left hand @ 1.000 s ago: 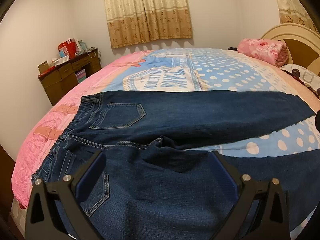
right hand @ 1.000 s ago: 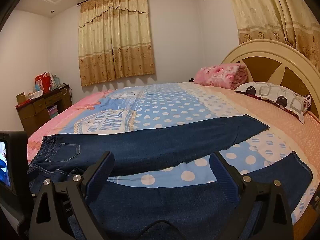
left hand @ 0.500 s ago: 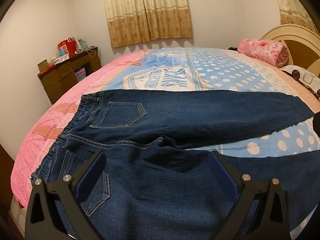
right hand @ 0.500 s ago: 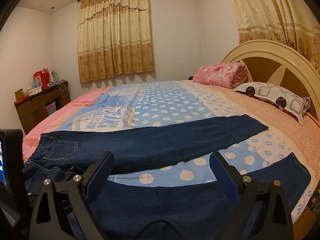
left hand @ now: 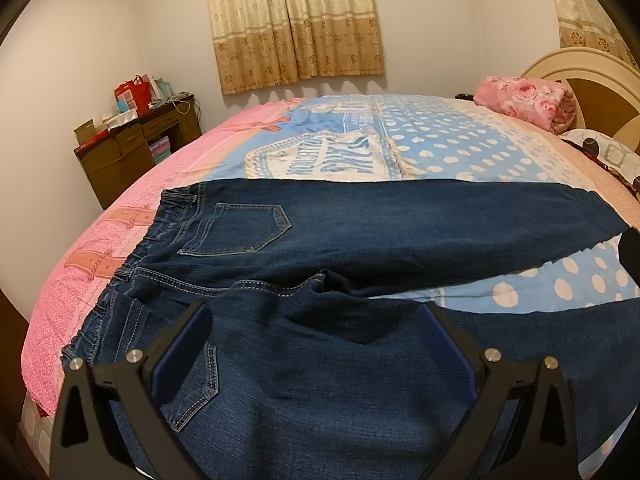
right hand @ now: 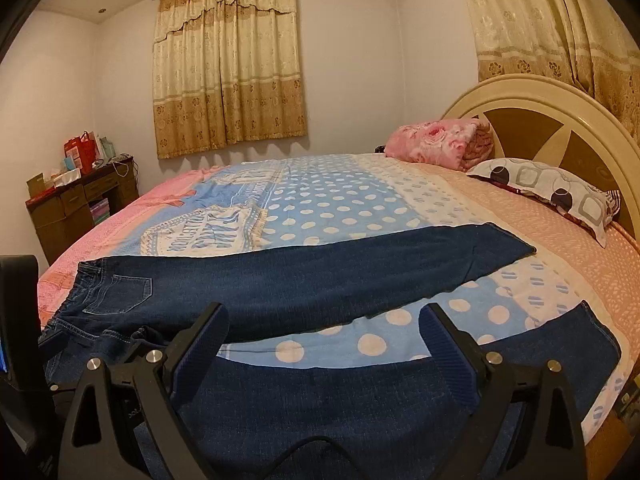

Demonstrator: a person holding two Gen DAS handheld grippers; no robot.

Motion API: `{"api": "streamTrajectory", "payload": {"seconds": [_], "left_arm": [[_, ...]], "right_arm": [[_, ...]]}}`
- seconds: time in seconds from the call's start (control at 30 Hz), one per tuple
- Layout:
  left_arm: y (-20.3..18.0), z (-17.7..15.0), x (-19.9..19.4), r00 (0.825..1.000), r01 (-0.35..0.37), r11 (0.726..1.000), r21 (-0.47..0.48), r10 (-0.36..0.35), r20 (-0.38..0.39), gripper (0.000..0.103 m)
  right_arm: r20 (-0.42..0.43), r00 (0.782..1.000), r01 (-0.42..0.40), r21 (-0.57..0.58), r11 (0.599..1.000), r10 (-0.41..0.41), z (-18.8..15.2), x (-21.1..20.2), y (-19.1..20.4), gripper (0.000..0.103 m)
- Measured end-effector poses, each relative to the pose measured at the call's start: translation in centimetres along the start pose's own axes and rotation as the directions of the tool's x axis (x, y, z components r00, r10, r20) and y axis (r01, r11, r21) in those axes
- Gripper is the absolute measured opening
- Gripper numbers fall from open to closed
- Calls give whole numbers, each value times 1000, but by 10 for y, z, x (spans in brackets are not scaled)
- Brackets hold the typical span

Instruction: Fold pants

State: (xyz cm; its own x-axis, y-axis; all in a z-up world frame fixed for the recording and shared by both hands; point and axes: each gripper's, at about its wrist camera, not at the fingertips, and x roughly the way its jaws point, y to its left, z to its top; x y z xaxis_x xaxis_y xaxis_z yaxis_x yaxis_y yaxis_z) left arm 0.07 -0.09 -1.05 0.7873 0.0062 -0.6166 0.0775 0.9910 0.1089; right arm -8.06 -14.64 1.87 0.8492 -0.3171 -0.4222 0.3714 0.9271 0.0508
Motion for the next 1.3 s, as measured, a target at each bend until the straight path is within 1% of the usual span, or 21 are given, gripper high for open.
{"api": "streamTrajectory", "payload": {"seconds": [0.23,0.63,1.3], "left_arm": [[-1,-1,-1,1000,5,1000,3,-5,3,103],[-7,-3,-2,1000,10,1000,12,-10,2,103],[-8,-3,-2,1000,9,1000,13,-9,2,103]], "right_arm": [[-30,1000,0,-4,1000,0,-3,5,2,97],[-59,998,5,-4,1000,-5,-6,10,1,97],[-75,997,2,2,1000,-2,-10,13,2,97]]}}
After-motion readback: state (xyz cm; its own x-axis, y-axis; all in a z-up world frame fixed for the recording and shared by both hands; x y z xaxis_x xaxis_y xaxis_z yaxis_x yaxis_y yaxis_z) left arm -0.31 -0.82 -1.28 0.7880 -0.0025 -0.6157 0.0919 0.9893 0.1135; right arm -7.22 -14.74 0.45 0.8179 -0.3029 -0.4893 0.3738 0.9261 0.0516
